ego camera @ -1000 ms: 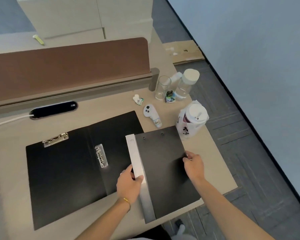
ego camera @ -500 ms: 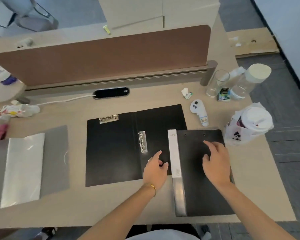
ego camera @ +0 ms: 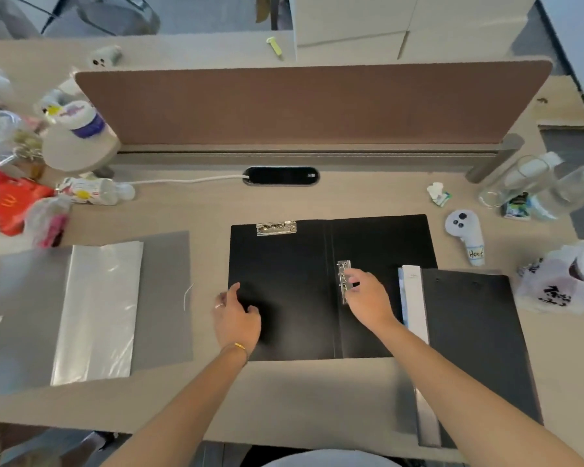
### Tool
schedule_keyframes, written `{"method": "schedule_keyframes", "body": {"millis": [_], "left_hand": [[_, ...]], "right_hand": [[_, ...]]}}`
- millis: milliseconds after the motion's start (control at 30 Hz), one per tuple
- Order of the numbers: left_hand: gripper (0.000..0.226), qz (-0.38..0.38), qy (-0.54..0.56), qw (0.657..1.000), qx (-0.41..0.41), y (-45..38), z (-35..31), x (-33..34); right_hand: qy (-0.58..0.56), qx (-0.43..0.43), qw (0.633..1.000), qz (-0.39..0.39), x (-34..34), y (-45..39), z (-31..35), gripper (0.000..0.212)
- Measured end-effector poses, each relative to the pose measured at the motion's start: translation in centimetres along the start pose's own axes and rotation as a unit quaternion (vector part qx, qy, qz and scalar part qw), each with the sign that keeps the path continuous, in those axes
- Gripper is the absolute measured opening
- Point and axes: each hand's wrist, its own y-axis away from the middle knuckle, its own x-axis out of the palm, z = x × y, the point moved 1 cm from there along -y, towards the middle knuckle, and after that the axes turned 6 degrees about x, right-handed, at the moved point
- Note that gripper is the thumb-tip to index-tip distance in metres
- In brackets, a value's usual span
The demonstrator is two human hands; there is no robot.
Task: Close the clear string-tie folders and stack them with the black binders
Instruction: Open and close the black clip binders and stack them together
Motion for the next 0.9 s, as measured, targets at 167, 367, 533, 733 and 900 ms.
{"method": "schedule_keyframes", "body": {"millis": [167, 367, 533, 733, 900], "left_hand": [[0.061, 0.014, 0.016, 1.000, 0.017, -1.6, 1.3, -1.0], [0.052, 0.020, 0.171, 0.984, -0.032, -3.6, 0.9, -2.9], [0.038, -0.010, 0.229, 0.972, -0.058, -5.5, 0.7, -7.3], [0.025, -0.069, 0.194, 0.979, 0.009, -5.3, -1.0, -14.6], [0.026, -0.115, 0.188, 0.974, 0.053, -3.6, -2.8, -19.6]], "right_hand": [[0.025, 0.033, 0.999, -0.032, 1.7, -0.3, 0.7, 0.047], [0.011, 0.051, 0.996, -0.065, 2.8, -0.4, 1.5, 0.044], [-0.025, 0.048, 0.997, -0.053, 4.4, -0.3, 2.8, 0.043], [-0.076, 0.029, 0.997, -0.011, 8.3, 0.3, 7.1, 0.040], [-0.146, -0.018, 0.983, 0.110, 11.5, 1.2, 10.9, 0.045]]}}
